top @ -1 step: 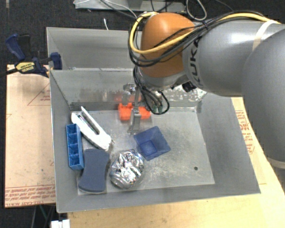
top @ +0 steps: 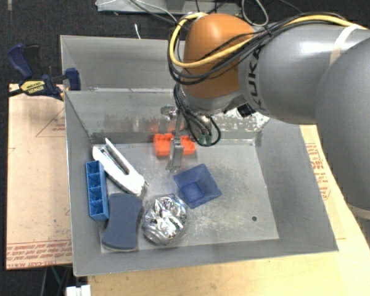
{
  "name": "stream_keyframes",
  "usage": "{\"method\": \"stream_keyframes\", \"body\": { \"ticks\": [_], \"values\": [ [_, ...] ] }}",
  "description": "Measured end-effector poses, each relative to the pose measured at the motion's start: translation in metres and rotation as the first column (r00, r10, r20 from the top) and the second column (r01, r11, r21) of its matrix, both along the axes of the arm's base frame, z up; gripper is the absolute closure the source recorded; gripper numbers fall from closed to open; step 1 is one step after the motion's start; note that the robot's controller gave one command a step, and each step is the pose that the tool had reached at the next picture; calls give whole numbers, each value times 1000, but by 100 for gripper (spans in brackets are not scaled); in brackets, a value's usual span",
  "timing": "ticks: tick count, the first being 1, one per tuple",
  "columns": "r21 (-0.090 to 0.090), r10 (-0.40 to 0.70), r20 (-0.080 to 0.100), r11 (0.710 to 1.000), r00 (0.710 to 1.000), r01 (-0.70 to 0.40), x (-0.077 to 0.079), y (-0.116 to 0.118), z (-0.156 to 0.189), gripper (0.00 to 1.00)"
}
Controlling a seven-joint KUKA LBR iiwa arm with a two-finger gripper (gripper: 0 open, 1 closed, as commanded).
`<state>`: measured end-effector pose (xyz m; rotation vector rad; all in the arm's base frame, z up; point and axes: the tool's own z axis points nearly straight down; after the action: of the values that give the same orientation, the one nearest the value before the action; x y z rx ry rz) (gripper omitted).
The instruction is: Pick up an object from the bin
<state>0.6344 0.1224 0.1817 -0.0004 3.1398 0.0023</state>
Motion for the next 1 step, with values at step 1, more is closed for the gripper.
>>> {"method": "stream_keyframes", "body": {
  "ticks": [1],
  "values": [
    [1, 418, -2, 908, 908, -418, -30, -75, -106, 0]
  ]
}}
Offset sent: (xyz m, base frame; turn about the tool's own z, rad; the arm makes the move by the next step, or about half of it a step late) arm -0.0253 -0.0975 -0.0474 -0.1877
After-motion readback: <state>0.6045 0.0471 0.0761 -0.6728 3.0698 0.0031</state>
